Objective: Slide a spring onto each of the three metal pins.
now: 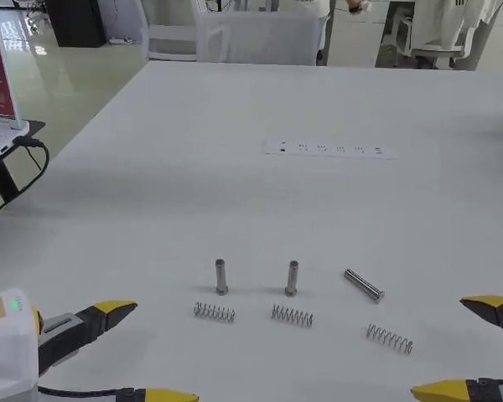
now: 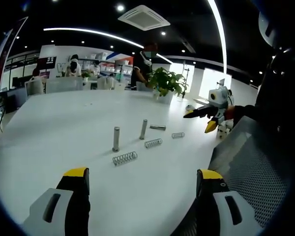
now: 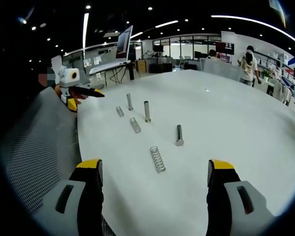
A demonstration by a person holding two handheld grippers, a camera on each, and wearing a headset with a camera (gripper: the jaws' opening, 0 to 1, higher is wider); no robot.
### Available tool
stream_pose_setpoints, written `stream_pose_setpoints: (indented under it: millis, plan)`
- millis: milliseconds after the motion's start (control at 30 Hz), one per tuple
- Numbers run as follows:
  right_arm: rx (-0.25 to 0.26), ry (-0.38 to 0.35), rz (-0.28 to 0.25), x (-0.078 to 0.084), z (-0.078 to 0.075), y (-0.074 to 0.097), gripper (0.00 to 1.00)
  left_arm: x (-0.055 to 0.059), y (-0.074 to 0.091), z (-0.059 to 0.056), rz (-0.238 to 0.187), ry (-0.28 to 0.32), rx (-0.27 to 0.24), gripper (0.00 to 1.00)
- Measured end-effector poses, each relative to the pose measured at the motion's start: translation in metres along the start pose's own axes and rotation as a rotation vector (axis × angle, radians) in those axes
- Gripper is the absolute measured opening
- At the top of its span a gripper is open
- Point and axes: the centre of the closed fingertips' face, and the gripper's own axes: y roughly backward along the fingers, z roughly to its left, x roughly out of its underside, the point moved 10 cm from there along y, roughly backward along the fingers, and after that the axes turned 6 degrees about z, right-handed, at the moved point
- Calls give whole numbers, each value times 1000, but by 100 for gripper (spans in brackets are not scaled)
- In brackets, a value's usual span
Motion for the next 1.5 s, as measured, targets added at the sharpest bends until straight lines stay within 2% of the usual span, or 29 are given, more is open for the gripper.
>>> stream_pose_setpoints:
  millis: [1000,1267,1500]
  plan:
    - [-2,-20,-4,4,-2,-3,88,1,1,1,1,10,-13,86]
    - [-2,-10,1,-4,-8,-6,87,0,1,2,-7,17,-14,86]
    - [0,26,6,-18,-16,-13,85,0,1,1,-8,14,-14,86]
